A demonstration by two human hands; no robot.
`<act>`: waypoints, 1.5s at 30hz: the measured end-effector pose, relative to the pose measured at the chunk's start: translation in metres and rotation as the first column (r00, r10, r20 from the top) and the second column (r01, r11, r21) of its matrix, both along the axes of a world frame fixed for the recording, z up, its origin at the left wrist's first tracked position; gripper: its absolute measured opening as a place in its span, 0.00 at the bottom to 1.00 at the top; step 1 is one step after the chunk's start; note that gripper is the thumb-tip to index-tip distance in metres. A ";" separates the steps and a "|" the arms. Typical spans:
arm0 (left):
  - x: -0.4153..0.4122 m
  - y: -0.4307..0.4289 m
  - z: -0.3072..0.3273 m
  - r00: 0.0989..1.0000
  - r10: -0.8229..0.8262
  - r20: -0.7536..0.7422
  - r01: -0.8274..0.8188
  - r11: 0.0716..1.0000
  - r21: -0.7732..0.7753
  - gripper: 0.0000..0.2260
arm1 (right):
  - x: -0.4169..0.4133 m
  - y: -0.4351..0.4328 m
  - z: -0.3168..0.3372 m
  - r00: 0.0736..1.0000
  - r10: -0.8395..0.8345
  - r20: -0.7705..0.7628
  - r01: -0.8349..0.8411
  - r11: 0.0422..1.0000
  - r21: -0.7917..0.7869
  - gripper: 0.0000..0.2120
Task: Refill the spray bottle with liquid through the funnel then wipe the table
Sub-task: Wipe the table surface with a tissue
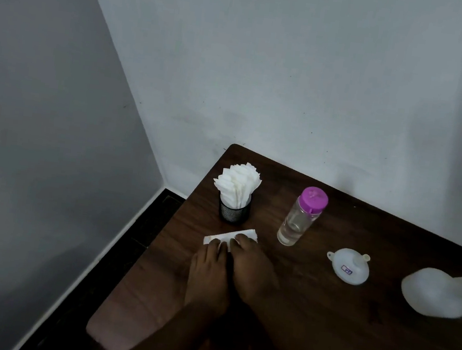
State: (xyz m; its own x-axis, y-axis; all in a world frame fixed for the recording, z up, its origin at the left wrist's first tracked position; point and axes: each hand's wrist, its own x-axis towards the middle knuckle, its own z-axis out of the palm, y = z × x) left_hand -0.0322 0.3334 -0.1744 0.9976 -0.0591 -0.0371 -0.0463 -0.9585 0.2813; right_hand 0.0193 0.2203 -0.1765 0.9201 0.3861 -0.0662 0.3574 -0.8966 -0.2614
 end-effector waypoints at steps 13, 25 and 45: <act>0.015 -0.011 -0.003 0.989 -0.127 -0.072 0.132 0.989 0.069 0.31 | 0.002 -0.023 -0.004 1.000 0.031 0.007 -0.029 0.982 -0.185 0.22; 0.011 -0.065 -0.002 0.958 -0.256 -0.128 0.263 0.964 0.037 0.33 | -0.018 -0.084 -0.011 0.999 0.010 -0.040 -0.022 0.954 -0.298 0.25; 0.005 -0.047 -0.007 0.836 -0.538 -0.105 0.547 0.833 0.088 0.27 | -0.072 -0.087 -0.003 0.992 -0.094 -0.086 0.049 0.903 -0.426 0.22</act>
State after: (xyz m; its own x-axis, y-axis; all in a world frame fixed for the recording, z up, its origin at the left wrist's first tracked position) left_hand -0.0274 0.2865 -0.1812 0.8005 -0.5810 -0.1471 -0.5514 -0.8102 0.1988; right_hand -0.0527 0.1330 -0.1791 0.9237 0.2344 -0.3030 0.2799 -0.9530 0.1160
